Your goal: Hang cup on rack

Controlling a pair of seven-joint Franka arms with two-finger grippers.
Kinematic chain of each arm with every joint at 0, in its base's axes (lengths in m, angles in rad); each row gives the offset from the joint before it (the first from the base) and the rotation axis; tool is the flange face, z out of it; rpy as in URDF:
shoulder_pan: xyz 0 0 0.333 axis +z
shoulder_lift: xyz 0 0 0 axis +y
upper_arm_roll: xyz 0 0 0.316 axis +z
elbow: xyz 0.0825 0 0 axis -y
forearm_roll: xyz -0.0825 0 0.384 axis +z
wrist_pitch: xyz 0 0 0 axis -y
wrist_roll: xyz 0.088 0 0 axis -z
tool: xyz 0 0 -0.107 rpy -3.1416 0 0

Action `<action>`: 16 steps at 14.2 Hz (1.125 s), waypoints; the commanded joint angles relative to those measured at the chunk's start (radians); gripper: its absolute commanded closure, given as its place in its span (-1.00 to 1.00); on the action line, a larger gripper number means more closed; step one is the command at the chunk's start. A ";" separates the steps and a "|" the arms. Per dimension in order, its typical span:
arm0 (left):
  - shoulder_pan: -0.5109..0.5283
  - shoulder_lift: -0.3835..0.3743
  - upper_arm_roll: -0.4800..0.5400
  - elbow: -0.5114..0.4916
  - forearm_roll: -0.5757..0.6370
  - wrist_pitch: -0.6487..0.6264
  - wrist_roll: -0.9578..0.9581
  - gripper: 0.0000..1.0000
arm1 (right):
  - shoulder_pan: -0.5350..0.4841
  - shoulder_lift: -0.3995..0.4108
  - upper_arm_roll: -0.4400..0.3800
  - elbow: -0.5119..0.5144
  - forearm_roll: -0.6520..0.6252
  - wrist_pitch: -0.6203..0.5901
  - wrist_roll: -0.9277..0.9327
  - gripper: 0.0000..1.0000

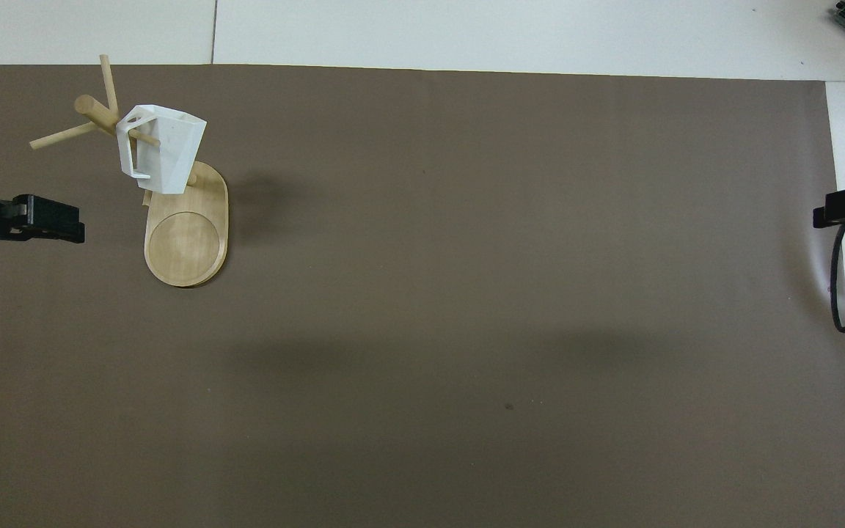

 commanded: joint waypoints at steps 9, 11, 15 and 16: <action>-0.020 -0.012 0.003 0.026 0.070 -0.093 0.090 -1.00 | -0.002 -0.016 0.000 -0.023 -0.016 0.012 -0.013 -1.00; -0.018 -0.014 0.003 0.025 0.067 -0.103 0.092 -1.00 | -0.002 -0.016 0.000 -0.023 -0.016 0.012 -0.013 -1.00; -0.018 -0.014 0.005 0.028 0.064 -0.105 0.090 -1.00 | -0.002 -0.016 0.000 -0.023 -0.016 0.012 -0.013 -1.00; -0.018 -0.012 0.005 0.028 0.062 -0.107 0.090 -1.00 | -0.002 -0.016 0.000 -0.023 -0.016 0.012 -0.013 -1.00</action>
